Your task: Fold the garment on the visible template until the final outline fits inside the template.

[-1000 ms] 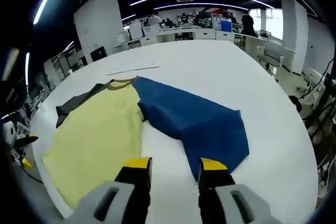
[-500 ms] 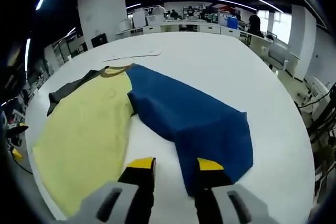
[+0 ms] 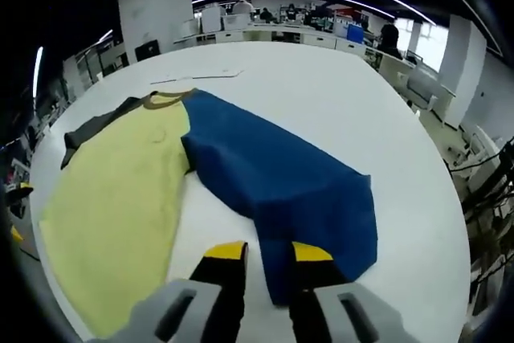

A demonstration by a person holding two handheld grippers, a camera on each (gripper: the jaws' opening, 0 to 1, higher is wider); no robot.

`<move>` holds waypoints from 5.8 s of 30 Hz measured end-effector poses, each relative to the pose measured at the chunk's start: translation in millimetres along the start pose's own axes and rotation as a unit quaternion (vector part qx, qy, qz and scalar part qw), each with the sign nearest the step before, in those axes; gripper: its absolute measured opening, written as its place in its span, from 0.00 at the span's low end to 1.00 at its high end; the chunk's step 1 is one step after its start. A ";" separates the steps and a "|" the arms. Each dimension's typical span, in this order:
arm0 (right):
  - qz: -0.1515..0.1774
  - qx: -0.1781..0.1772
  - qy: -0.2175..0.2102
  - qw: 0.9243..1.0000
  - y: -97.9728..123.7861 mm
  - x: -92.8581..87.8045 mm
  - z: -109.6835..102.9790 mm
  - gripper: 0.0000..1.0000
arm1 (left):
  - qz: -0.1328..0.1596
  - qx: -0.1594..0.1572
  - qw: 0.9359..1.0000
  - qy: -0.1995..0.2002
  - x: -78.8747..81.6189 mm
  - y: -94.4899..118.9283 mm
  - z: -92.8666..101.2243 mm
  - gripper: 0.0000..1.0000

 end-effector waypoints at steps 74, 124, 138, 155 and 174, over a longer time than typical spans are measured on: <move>-0.017 -0.156 -0.104 0.982 66.5 33.4 137.7 0.00 | 0.036 -0.007 0.999 0.000 3.4 11.7 -3.8 0.99; 0.020 -0.016 -0.058 0.998 29.0 134.7 52.2 0.00 | 0.049 -0.015 0.999 0.010 5.5 21.8 -4.7 0.99; 0.028 0.045 -0.016 0.998 16.2 165.3 -13.3 0.00 | 0.052 -0.015 0.998 0.015 3.2 24.3 -6.2 0.98; 0.032 0.097 0.035 0.994 7.2 192.3 -86.3 0.00 | 0.047 -0.012 0.999 0.016 1.6 24.7 -5.9 0.96; 0.029 0.144 0.077 0.986 -0.2 208.7 -153.9 0.00 | 0.045 -0.004 0.999 0.019 0.5 26.1 -8.2 0.96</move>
Point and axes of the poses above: the point that each gripper's makers call its tool centre point, and the gripper's own axes: y roughly backward along the fingers, z roughly to its right, x roughly out of its top, the point moved 10 cm from there along y, roughly backward along the fingers
